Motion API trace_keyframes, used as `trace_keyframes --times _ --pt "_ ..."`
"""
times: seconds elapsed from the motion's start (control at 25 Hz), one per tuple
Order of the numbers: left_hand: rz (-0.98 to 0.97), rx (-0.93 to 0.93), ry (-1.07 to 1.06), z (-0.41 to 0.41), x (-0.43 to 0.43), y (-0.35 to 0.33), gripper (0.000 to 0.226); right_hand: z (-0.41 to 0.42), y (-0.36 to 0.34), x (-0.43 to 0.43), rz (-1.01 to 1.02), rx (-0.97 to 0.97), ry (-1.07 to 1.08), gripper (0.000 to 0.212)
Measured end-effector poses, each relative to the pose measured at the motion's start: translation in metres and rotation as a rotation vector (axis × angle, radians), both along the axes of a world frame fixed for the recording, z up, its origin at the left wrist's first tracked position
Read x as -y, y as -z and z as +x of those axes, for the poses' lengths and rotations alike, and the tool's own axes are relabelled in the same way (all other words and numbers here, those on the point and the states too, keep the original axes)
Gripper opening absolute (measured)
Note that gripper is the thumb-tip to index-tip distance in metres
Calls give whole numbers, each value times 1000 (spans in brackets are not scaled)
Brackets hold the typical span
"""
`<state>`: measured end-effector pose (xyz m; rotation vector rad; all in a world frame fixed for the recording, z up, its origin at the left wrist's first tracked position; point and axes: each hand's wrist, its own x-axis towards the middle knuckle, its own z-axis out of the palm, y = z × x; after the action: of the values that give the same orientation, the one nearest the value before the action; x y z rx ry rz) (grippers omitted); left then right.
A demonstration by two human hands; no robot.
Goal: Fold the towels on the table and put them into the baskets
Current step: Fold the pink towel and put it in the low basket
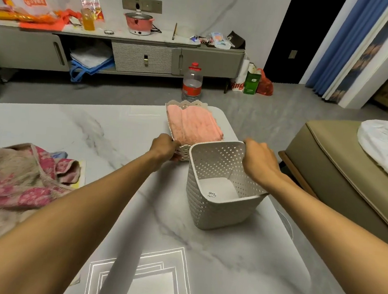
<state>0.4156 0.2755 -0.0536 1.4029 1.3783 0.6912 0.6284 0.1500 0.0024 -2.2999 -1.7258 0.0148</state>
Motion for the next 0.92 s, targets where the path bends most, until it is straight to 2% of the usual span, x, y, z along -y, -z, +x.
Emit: trace_keyframes --times 0.68,0.84,0.92 --pt "-25 -14 117 19 -1 2 30 -6 -4 -17 -37 -1 89 34" --pt "-81 3 163 -5 18 -14 34 -15 -10 -11 -71 -103 141 37" --pt "-81 -1 138 -31 35 -23 34 -34 -20 -3 -39 -89 99 46"
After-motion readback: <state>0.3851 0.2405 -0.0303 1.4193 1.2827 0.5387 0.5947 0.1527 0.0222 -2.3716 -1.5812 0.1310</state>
